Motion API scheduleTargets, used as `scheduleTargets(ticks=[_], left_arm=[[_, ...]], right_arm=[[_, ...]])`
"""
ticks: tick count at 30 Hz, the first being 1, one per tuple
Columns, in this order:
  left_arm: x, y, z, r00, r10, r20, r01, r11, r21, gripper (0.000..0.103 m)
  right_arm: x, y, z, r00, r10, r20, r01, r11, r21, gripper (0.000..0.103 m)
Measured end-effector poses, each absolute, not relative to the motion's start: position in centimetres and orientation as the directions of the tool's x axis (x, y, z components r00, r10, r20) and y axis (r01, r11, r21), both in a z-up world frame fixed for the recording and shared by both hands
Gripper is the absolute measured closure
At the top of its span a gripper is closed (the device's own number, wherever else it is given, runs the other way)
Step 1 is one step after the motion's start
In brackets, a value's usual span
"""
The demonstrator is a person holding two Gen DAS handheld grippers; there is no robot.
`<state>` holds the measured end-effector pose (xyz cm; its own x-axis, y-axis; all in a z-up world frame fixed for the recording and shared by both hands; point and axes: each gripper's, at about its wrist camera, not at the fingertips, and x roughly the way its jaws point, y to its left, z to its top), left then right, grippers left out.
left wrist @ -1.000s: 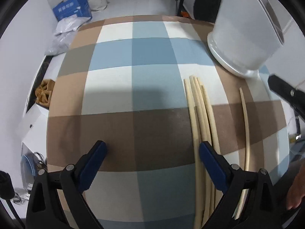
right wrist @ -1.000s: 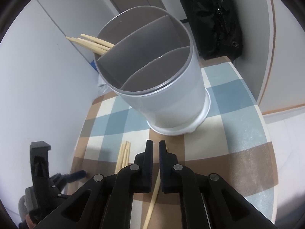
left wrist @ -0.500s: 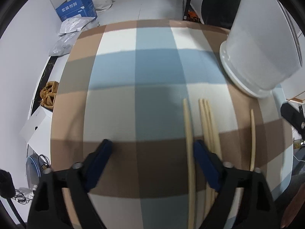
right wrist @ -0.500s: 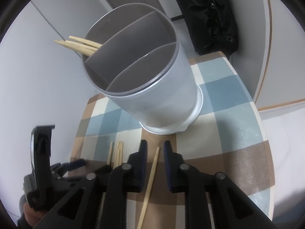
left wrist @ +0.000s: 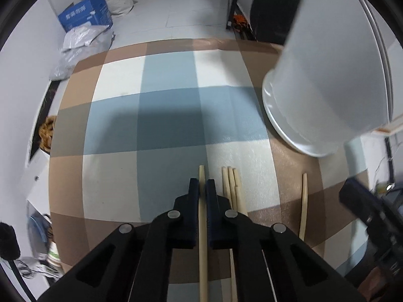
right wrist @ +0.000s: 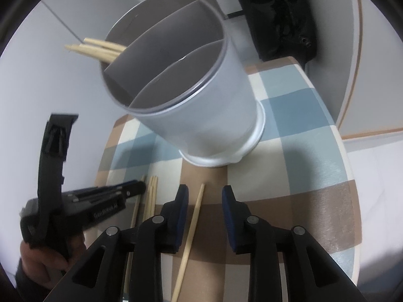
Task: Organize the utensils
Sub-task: 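Grasp a chopstick with the left tool while the right tool holds its chopstick, then carry both held chopsticks up over the white utensil holder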
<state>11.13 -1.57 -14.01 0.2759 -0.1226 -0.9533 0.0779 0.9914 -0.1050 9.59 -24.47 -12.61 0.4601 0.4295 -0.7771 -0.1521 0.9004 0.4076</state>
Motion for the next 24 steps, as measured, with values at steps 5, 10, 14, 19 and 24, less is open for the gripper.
scheduleTargets(ticks=[5, 10, 14, 19, 24], left_arm=[[10.7, 1.1, -12.1, 0.355, -0.211, -0.911, 0.021, 0.976, -0.217, 0.102], [9.2, 2.7, -9.6, 0.438, -0.262, -0.860, 0.016, 0.959, -0.284, 0.102], [8.1, 3.2, -7.5, 0.512, -0.316, -0.799, 0.039, 0.938, -0.346, 0.102], [7.5, 4.1, -5.7, 0.586, -0.357, -0.728, 0.087, 0.921, -0.381, 0.102], [7.3, 5.2, -5.2, 0.604, -0.377, -0.702, 0.091, 0.908, -0.410, 0.102]], right_arm=[[9.4, -22.8, -12.7, 0.443, 0.412, -0.796, -0.209, 0.911, 0.356, 0.076], [9.3, -20.7, -13.4, 0.417, 0.345, -0.841, -0.243, 0.934, 0.262, 0.076], [9.7, -20.3, -14.2, 0.390, 0.302, -0.870, -0.226, 0.947, 0.228, 0.077], [10.6, -17.9, -14.6, 0.385, 0.209, -0.899, -0.286, 0.953, 0.099, 0.088], [10.9, -15.9, -15.1, 0.420, 0.135, -0.897, -0.310, 0.951, -0.002, 0.097]])
